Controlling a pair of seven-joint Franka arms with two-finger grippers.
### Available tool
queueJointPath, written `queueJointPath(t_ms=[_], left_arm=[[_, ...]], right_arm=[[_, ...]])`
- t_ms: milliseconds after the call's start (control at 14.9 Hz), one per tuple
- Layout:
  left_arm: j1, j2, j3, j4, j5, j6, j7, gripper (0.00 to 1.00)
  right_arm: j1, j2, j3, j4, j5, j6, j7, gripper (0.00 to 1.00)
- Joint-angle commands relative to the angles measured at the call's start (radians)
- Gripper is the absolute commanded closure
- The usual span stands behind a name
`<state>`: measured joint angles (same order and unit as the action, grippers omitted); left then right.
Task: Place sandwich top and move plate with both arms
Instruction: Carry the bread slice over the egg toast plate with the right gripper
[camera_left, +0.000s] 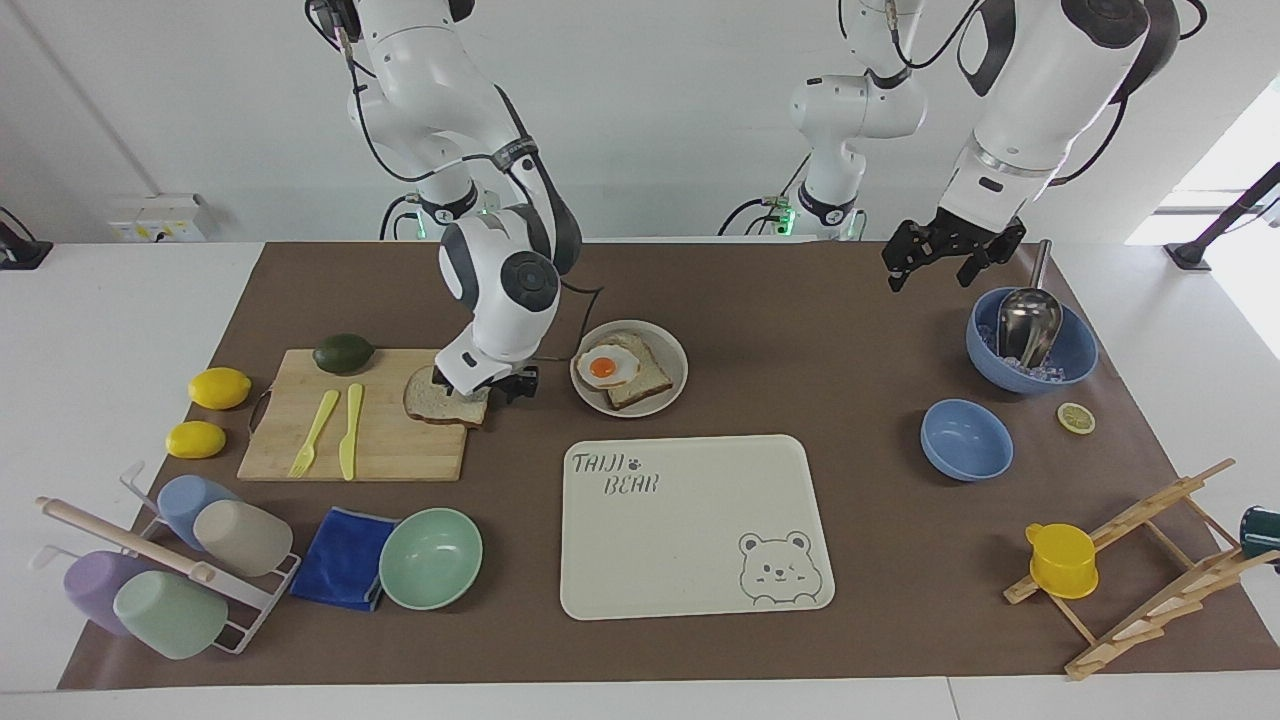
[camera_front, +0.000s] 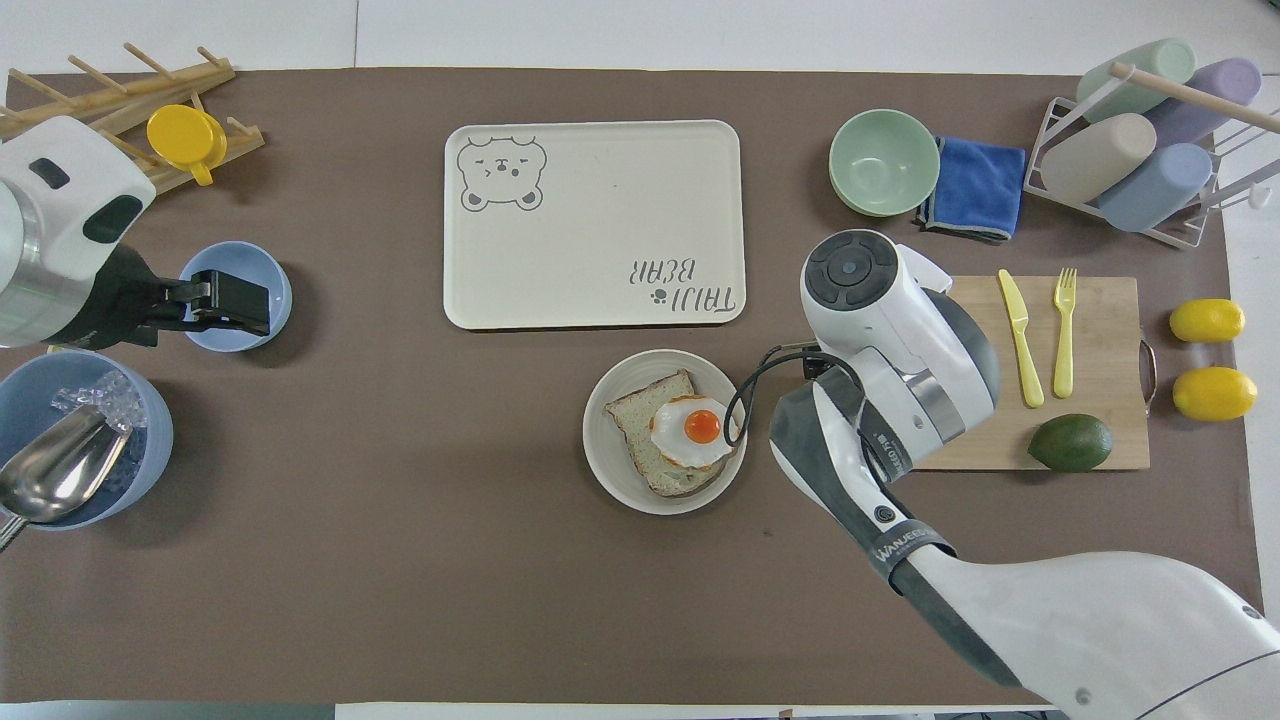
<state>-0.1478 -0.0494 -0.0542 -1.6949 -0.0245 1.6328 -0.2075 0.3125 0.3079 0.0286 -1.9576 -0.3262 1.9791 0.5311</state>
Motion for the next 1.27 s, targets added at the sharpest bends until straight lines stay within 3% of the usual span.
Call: queueJointPath(t_ms=[0, 535, 803, 870, 1004, 1137, 1204], left_arm=[[0.011, -0.017, -0.004, -0.009, 0.009, -0.013, 0.005, 0.0], [0.011, -0.017, -0.006, -0.009, 0.009, -0.013, 0.005, 0.0], [0.011, -0.017, -0.006, -0.009, 0.009, -0.013, 0.005, 0.0], [0.011, -0.017, -0.006, -0.009, 0.009, -0.013, 0.005, 0.0], [0.011, -0.017, -0.006, -0.009, 0.009, -0.013, 0.005, 0.0], [0.011, -0.017, -0.006, -0.009, 0.009, -0.013, 0.005, 0.0], [0.011, -0.017, -0.006, -0.009, 0.009, -0.013, 0.005, 0.0]], right_arm=[[-0.004, -0.035, 0.01, -0.059, 0.01, 0.032, 0.018, 0.05], [-0.006, -0.046, 0.01, -0.102, 0.01, 0.037, 0.004, 0.07], [0.0, -0.053, 0.008, -0.122, 0.004, 0.03, -0.011, 0.21], [-0.001, -0.056, 0.008, -0.132, 0.004, 0.033, -0.011, 0.28], [0.002, -0.056, 0.008, -0.132, 0.004, 0.029, -0.014, 0.61], [0.016, -0.056, 0.011, -0.122, 0.004, 0.014, -0.022, 1.0], [0.035, -0.056, 0.011, -0.109, 0.004, -0.005, -0.022, 1.0]])
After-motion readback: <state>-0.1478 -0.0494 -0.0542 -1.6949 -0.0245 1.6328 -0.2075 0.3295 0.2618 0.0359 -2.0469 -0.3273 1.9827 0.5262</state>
